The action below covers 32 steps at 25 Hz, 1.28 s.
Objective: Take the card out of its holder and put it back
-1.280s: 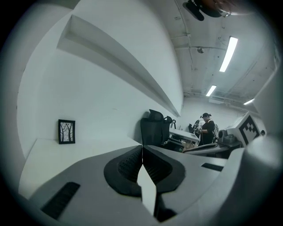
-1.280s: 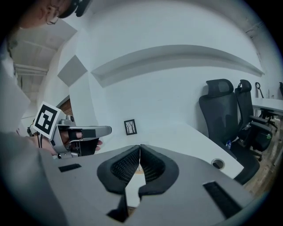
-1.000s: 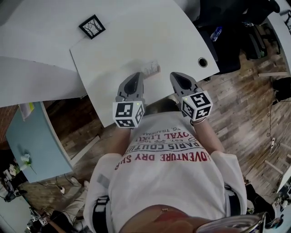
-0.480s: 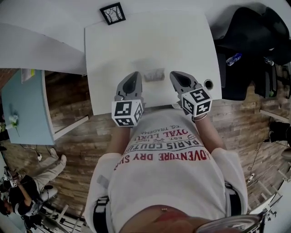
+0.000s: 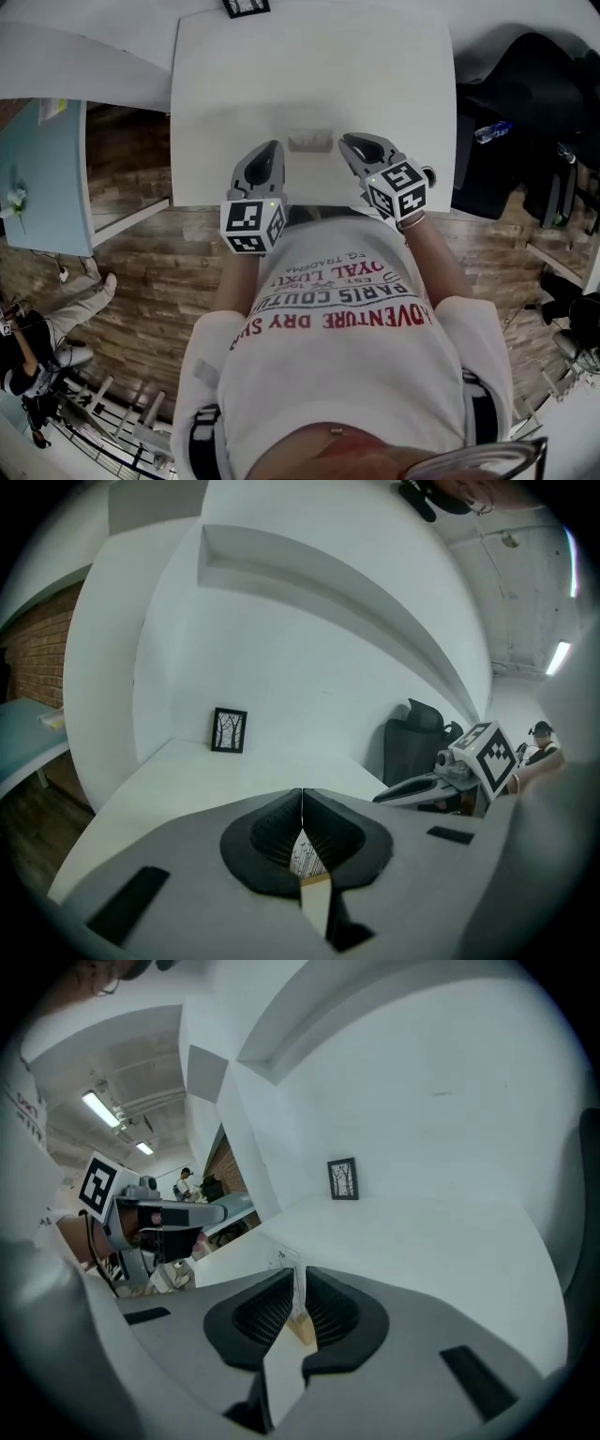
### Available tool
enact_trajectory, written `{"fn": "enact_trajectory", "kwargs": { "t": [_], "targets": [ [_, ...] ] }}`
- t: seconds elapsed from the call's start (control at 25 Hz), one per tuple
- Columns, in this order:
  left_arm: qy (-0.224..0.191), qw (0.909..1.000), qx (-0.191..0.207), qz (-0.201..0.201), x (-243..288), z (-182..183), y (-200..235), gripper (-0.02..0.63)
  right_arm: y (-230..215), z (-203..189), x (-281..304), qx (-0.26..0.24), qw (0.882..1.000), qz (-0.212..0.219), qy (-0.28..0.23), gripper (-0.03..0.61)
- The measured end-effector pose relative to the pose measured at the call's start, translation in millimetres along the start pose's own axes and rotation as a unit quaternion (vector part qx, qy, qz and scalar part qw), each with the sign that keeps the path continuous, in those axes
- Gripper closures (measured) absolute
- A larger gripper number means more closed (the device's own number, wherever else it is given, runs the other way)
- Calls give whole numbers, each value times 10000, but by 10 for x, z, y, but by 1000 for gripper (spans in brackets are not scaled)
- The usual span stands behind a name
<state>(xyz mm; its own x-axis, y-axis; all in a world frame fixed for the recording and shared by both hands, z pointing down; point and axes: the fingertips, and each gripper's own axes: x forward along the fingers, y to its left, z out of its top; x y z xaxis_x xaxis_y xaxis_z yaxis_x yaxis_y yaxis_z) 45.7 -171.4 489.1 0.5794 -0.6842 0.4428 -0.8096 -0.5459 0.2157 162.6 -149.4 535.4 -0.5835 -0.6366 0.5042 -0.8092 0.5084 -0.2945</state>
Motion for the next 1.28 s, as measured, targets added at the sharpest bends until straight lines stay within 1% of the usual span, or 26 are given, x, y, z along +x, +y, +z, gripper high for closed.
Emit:
{"fn": "enact_trajectory", "kwargs": {
  "t": [0.04,0.08,0.12,0.16,0.32,0.48,0.56,0.68,0.8,0.88,1.0,1.08,1.28],
  "targets": [
    [11,10000,2,17,12,-12,4,589,-4,-15,37,-142,9998,107,61,547],
    [21,10000,-3,28,22,-23,9,589,-4,-30,77,-266,9993,228,129,505],
    [34,10000,-18,34,31,-37,14,589,-2,-45,118,-370,9985,362,200,427],
    [49,10000,-44,38,40,-57,18,589,-1,-56,155,-462,9974,498,251,414],
    [92,9998,-141,51,84,-151,5,589,-10,-38,259,-873,9906,1021,240,414],
    [144,9995,-215,163,87,-225,19,589,54,-72,326,-1287,9774,1619,441,416],
    [170,9992,-267,230,91,-254,42,589,67,-102,379,-1435,9711,1822,571,416],
    [227,9989,-287,300,92,-298,77,589,55,-125,477,-1490,9654,2037,661,419],
    [300,9985,-277,368,83,-346,101,589,93,-107,522,-1478,9588,2343,627,485],
    [340,9981,-294,426,67,-373,131,589,150,-107,542,-1523,9524,2561,655,503],
    [387,9974,-333,503,43,-403,179,589,217,-149,586,-1775,9414,2745,838,508],
    [406,9972,-350,526,38,-407,192,589,230,-169,603,-1906,9361,2812,913,508],
    [403,9973,-316,524,49,-376,202,589,204,-156,605,-1905,9312,2963,933,538]
  ]
}}
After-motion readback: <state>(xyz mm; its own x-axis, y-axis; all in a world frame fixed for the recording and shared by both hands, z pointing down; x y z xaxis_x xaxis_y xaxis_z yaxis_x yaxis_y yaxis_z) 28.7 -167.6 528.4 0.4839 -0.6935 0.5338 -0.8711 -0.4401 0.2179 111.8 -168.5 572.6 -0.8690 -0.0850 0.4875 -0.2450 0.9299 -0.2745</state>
